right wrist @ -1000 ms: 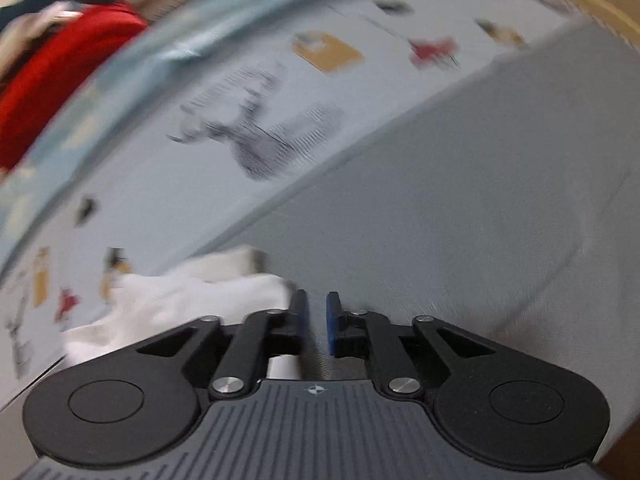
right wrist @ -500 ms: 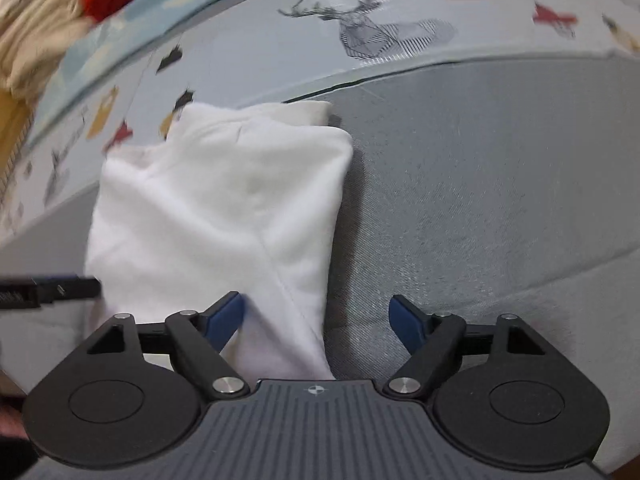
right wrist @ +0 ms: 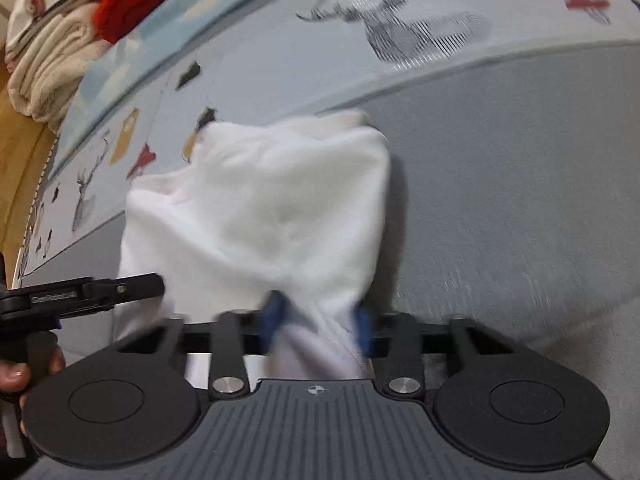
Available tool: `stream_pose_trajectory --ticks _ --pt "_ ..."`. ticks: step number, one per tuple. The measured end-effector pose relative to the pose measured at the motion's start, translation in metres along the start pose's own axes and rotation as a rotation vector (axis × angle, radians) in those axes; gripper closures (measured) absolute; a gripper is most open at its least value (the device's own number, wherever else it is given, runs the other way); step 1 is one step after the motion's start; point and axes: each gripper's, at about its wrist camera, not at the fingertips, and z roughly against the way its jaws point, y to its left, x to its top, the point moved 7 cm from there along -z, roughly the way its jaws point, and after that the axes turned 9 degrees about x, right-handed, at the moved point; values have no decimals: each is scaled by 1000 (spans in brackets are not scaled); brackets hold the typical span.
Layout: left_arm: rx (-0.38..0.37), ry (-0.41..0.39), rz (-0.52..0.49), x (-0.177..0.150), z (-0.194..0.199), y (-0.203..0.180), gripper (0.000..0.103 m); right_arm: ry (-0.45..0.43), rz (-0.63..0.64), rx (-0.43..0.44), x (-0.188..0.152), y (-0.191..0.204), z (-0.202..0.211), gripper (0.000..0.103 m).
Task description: Fold small clothes
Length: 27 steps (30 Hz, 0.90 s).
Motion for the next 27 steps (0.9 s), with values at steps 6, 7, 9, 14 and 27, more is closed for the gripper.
stream_pose_trajectory --ticks 6,7,9,14,27 --pt "-9 -167 6 34 28 10 71 -92 23 13 23 14 -3 87" --pt "-7 -205 0 40 36 12 71 -109 30 23 28 19 -4 87" --pt "-2 -294 -11 51 53 16 70 -168 67 49 39 34 -2 87" --pt "11 -446 47 71 92 47 60 -368 184 46 67 80 12 79" --pt "46 -7 15 19 26 75 43 9 81 -102 31 52 -36 52"
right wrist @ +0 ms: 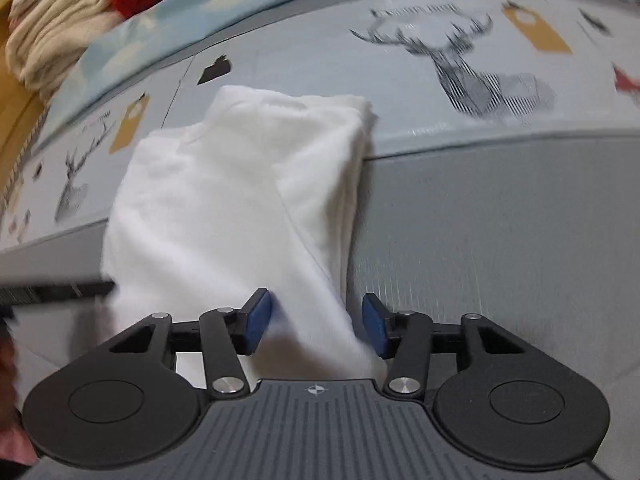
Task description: Fold small clothes
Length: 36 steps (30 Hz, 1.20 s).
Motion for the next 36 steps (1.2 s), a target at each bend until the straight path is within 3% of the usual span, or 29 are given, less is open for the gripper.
stream_pose_trajectory --ticks 4,7,10,12,13,15,17,18,20,22,24,28,31,36 --pt "4 -1 5 -7 8 1 43 12 -47 -22 -6 -7 8 52" --pt "65 5 -109 -24 11 -4 43 57 -27 -69 -21 -8 14 53" --pt "234 20 -318 -56 9 -8 35 128 88 -270 -42 -22 15 54" --pt "310 -50 -370 -62 32 -11 36 130 141 -410 -50 -29 28 57" --pt "334 -109 -362 -61 49 -12 33 91 152 -435 -49 -28 40 57" --pt "339 -239 -291 -62 90 -13 20 -60 127 -374 -42 -16 78 57" --pt "303 -344 -214 -69 126 -17 17 -217 113 -289 -40 3 117 53" --pt "289 -379 -193 -76 140 -21 17 -283 129 -251 -44 15 138 46" --pt "264 -445 -174 -95 163 -32 17 -352 172 -195 -60 33 163 34" --pt "255 -482 -149 -116 175 -42 17 -402 219 -153 -87 46 181 28" --pt "244 -487 -112 -132 177 -52 17 -438 238 -145 -113 48 187 26" --pt "204 -399 -71 -160 162 -67 17 -437 231 -111 -139 61 191 21" --pt "237 -367 -52 -166 154 -70 17 -396 298 -183 -144 61 180 21" --pt "241 -352 -32 -161 146 -68 17 -361 276 -163 -144 62 174 21"
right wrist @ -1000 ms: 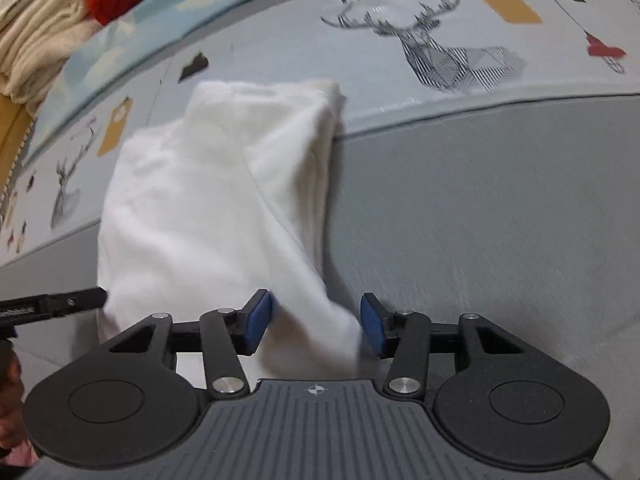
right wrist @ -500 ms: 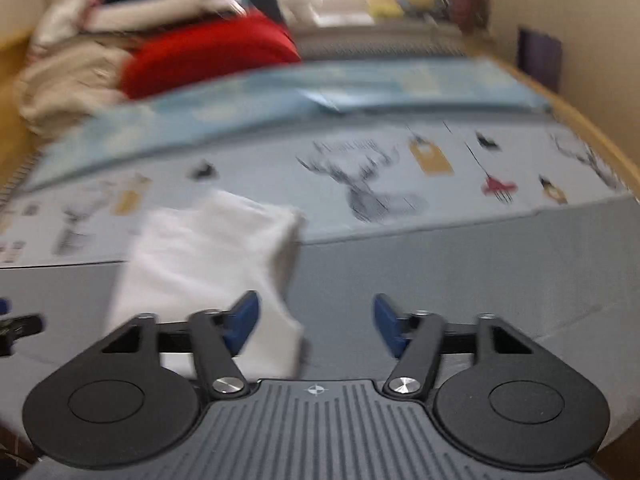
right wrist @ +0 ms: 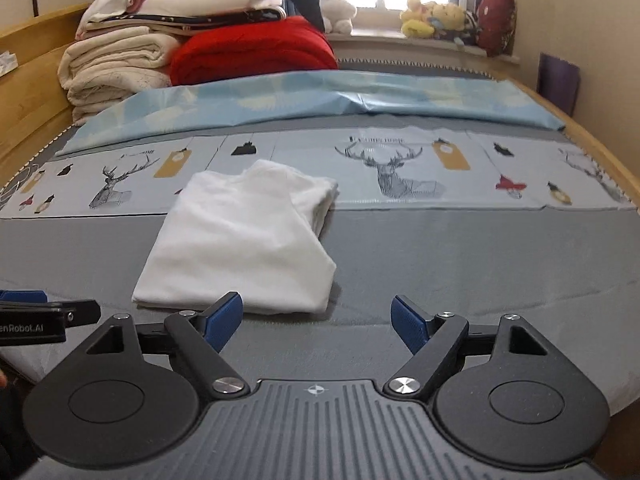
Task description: Fold small clothes
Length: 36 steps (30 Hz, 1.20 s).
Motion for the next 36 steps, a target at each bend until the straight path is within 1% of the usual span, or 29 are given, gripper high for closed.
stream_pose_trajectory --ticks 3,10,16,36 --pt "3 5 -2 1 -5 1 17 11 -31 28 0 -1 -5 21" --pt "6 7 -9 1 -7 1 17 45 -38 47 -3 0 -14 21" --pt "4 13 -15 1 -9 -2 17 57 -58 63 -4 0 -18 20" --pt "-20 10 -29 1 -11 -5 17 86 -39 67 -8 6 -22 20"
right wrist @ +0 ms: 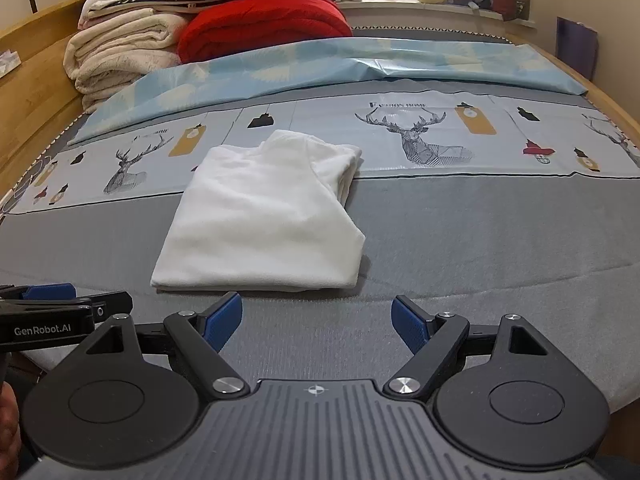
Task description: Fold small clothes
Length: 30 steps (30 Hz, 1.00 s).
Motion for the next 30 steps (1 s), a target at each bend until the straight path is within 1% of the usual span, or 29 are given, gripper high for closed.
stream_pose_trajectory --ticks 30 --pt "-11 7 -12 -1 -4 -3 17 27 8 8 -5 0 -6 19"
